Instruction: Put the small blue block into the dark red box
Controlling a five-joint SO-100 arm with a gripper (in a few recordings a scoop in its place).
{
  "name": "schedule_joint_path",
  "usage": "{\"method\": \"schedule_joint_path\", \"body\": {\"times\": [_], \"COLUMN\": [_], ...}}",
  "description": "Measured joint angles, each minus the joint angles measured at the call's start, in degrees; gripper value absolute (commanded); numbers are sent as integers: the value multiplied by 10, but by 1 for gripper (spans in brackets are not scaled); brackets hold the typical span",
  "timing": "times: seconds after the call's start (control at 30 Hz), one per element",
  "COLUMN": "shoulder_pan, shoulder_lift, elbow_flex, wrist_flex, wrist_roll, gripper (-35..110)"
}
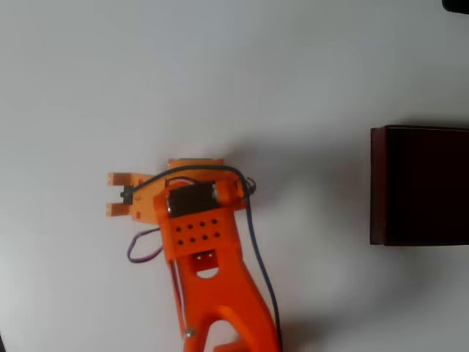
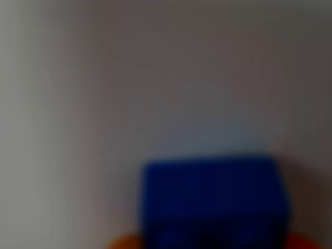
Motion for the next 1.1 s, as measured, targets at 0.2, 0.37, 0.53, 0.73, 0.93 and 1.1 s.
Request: {"method": "schedule_joint_path", "body": {"times": [0.2, 0.37, 0.53, 0.73, 0.93, 1.1], "shoulder_pan": [45, 170, 332, 473, 522, 548], "shoulder_lift": [113, 277, 327, 290, 163, 58], "elbow_flex": [-8, -47, -117, -128, -181, -242], "wrist_flex": [84, 187, 241, 194, 134, 95], "wrist_roll": [-11, -54, -105, -105, -62, -44], "gripper": [3, 2, 2, 2, 2, 3]}}
